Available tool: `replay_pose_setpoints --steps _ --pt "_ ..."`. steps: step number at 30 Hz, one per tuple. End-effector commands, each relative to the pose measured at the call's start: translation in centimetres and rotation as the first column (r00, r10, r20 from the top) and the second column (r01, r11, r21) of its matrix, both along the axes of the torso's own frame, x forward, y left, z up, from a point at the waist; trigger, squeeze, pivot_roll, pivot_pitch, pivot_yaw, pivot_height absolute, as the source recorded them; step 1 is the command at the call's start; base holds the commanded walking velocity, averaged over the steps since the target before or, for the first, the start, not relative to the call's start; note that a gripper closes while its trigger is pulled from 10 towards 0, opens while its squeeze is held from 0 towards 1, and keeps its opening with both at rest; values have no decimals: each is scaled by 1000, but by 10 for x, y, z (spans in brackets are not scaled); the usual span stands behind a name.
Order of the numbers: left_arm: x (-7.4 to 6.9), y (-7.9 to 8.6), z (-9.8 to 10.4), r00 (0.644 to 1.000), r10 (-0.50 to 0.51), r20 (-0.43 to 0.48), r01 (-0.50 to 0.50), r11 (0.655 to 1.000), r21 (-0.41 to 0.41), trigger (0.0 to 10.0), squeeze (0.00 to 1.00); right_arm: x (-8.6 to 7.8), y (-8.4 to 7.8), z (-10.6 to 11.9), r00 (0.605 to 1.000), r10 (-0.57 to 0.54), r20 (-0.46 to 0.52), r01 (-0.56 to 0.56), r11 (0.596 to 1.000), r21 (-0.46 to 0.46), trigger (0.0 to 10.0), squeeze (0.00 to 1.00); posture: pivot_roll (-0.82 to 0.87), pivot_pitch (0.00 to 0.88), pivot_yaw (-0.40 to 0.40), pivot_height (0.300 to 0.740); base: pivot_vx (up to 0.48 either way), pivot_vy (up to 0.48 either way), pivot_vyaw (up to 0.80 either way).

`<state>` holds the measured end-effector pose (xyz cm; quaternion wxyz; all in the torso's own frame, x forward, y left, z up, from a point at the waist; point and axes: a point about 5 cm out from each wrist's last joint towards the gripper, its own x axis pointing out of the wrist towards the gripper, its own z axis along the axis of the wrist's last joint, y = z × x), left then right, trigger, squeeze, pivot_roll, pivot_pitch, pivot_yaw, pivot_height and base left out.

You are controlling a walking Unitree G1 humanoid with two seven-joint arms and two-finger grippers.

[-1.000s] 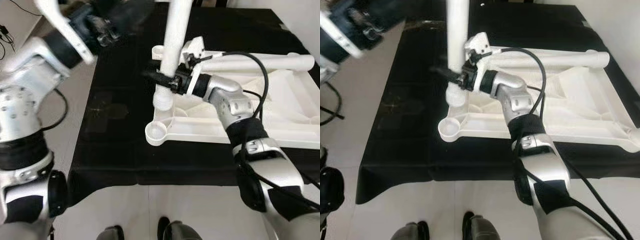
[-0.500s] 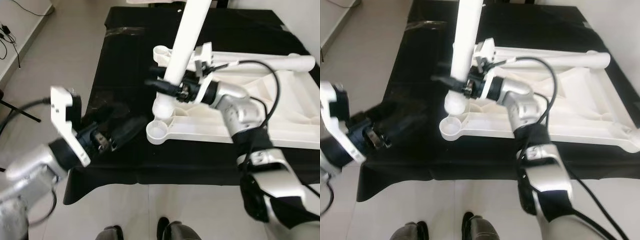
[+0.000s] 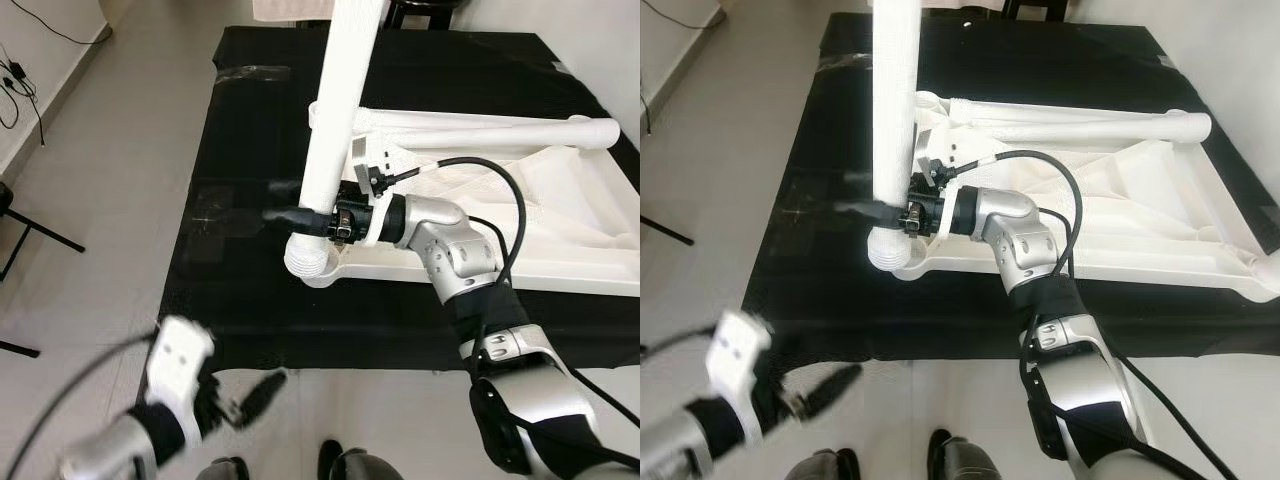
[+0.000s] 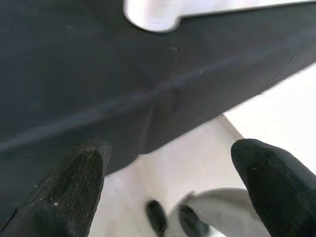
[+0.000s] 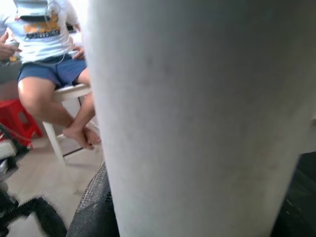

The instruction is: Building children table

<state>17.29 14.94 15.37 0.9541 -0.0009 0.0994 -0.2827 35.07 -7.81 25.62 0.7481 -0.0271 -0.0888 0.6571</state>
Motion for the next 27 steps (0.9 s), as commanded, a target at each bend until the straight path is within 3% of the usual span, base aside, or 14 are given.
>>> replay_pose_setpoints --steps 1,12,17,22,27 --pt "0 0 5 998 19 60 -20 1000 10 10000 0 -4 0 -4 1000 23 8 -22 999 -40 10000 0 -185 238 -70 740 0 0 0" --pt "-7 -5 5 992 -4 123 -1 999 40 10000 0 -5 -5 -17 999 21 31 -16 987 -163 10000 0 -178 269 -71 740 0 0 0" --pt "-9 -7 5 990 -5 140 -1 999 45 10000 0 12 -9 -15 990 -142 23 143 976 -166 10000 0 -176 285 -74 740 0 0 0" --pt "-11 -8 5 989 -8 151 1 999 45 10000 0 15 -9 -15 982 -188 16 188 967 -169 10000 0 -174 298 -79 740 0 0 0" --pt "-12 -10 6 987 -13 158 6 999 39 10000 0 6 7 -21 991 -136 -9 134 979 -152 10000 0 -176 314 -84 740 0 0 0"
